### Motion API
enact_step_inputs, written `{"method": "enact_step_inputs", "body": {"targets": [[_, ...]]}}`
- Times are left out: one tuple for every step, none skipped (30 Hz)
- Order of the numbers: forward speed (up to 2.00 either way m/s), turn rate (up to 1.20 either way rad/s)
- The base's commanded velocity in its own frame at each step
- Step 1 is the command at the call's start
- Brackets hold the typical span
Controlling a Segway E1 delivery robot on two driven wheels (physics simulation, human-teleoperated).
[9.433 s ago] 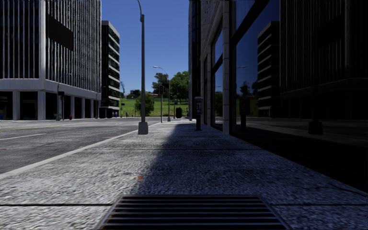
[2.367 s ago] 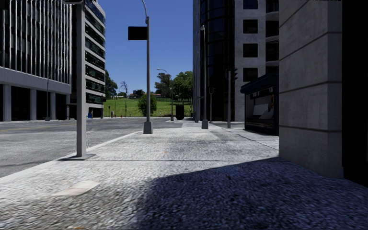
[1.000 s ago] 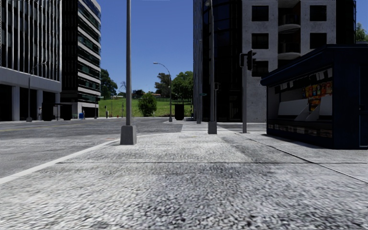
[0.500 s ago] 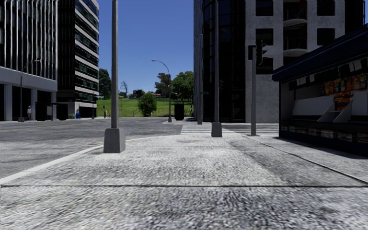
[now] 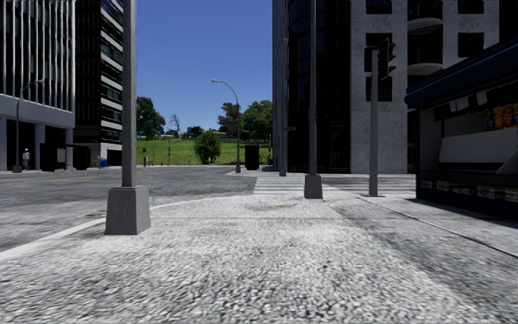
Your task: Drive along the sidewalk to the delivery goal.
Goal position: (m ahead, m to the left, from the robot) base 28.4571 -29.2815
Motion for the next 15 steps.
{"method": "enact_step_inputs", "body": {"targets": [[2.00, 0.00], [2.00, 0.00], [2.00, 0.00], [2.00, 0.00], [2.00, 0.00], [2.00, 0.00], [2.00, 0.00], [2.00, 0.00], [2.00, 0.00], [2.00, 0.00], [2.00, 0.00], [2.00, 0.00], [2.00, 0.00], [2.00, 0.00], [2.00, 0.00]]}}
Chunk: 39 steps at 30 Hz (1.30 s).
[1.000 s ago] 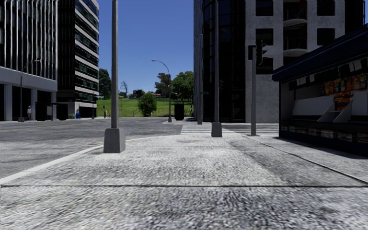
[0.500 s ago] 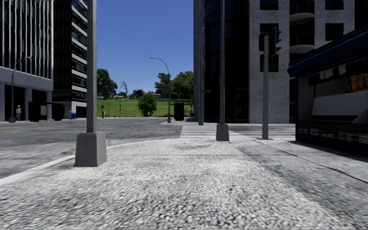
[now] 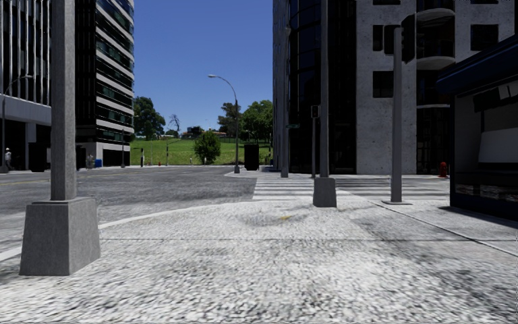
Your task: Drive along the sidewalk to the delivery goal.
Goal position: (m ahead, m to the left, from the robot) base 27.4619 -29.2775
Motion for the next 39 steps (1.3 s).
{"method": "enact_step_inputs", "body": {"targets": [[2.00, 0.00], [2.00, 0.00], [2.00, 0.00], [2.00, 0.00], [2.00, 0.00], [2.00, 0.00], [2.00, 0.00], [2.00, 0.00], [2.00, 0.00], [2.00, 0.00], [2.00, 0.00], [2.00, 0.00], [2.00, 0.00], [2.00, 0.00], [2.00, 0.00], [2.00, 0.00], [2.00, 0.00], [2.00, 0.00], [2.00, 0.00], [2.00, 0.00], [2.00, 0.00], [2.00, 0.00], [2.00, 0.00], [2.00, 0.00], [2.00, 0.00], [2.00, 0.00], [2.00, 0.00], [2.00, 0.00], [2.00, 0.00], [2.00, 0.00], [2.00, 0.00], [2.00, 0.00], [2.00, 0.00], [2.00, 0.00], [2.00, 0.00], [2.00, 0.00], [2.00, 0.00], [2.00, 0.00], [2.00, 0.00]]}}
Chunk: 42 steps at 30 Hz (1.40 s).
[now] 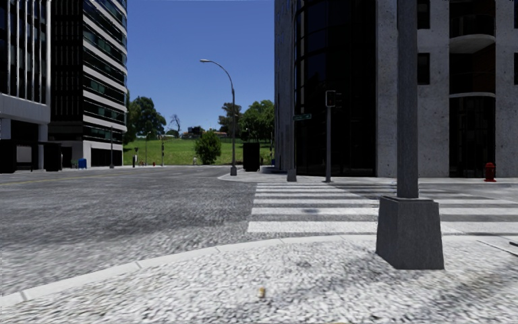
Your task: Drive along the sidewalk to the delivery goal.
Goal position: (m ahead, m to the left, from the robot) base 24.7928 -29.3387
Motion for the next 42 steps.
{"method": "enact_step_inputs", "body": {"targets": [[2.00, 0.00], [2.00, 0.00], [2.00, 0.00], [2.00, -0.05], [2.00, -0.16], [2.00, -0.20], [2.00, -0.21], [2.00, -0.21], [2.00, -0.30], [2.00, -0.37], [2.00, -0.39], [2.00, -0.39], [2.00, -0.40], [2.00, -0.40], [2.00, -0.40], [2.00, -0.40], [2.00, -0.40], [2.00, -0.40], [2.00, -0.41], [2.00, -0.41], [2.00, -0.41], [2.00, -0.41], [2.00, -0.41], [2.00, -0.41], [2.00, -0.41], [2.00, -0.41], [2.00, -0.41], [2.00, -0.41], [2.00, -0.41], [1.94, -0.41], [1.74, -0.41], [1.74, -0.41], [1.61, -0.41], [1.56, -0.41], [1.52, -0.41], [1.52, -0.41], [1.50, -0.41], [1.49, -0.41], [1.48, -0.41], [1.48, -0.41], [1.45, -0.41], [1.43, -0.41]]}}
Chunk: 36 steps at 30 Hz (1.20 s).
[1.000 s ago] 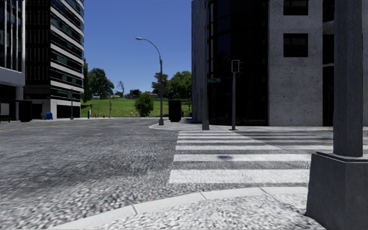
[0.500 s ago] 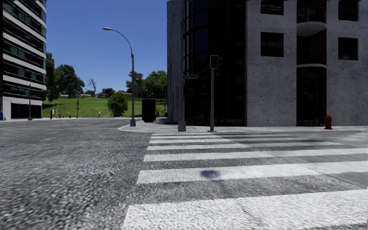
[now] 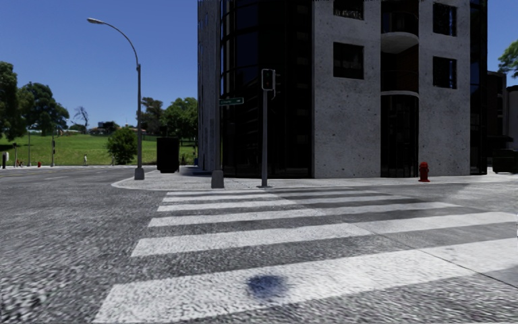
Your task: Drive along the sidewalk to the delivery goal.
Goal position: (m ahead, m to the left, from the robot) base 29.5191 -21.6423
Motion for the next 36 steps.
{"method": "enact_step_inputs", "body": {"targets": [[1.43, -0.41], [1.43, -0.41], [1.42, -0.41], [1.42, -0.41], [1.42, -0.41], [1.42, -0.41], [1.42, -0.41], [1.42, -0.41], [1.42, -0.40], [1.42, -0.40], [1.42, -0.39], [1.42, -0.39], [1.42, -0.39], [1.42, -0.39], [1.42, -0.39], [1.42, -0.39], [1.42, -0.39], [1.42, -0.39], [1.42, -0.38], [1.42, -0.38], [1.42, -0.38], [1.42, -0.38], [1.50, -0.37], [2.00, -0.37], [2.00, -0.36], [2.00, -0.36], [2.00, -0.34], [2.00, -0.30], [2.00, -0.26], [2.00, -0.26], [2.00, -0.15], [2.00, 0.00], [2.00, 0.00], [2.00, 0.00], [2.00, 0.00], [2.00, 0.00]]}}
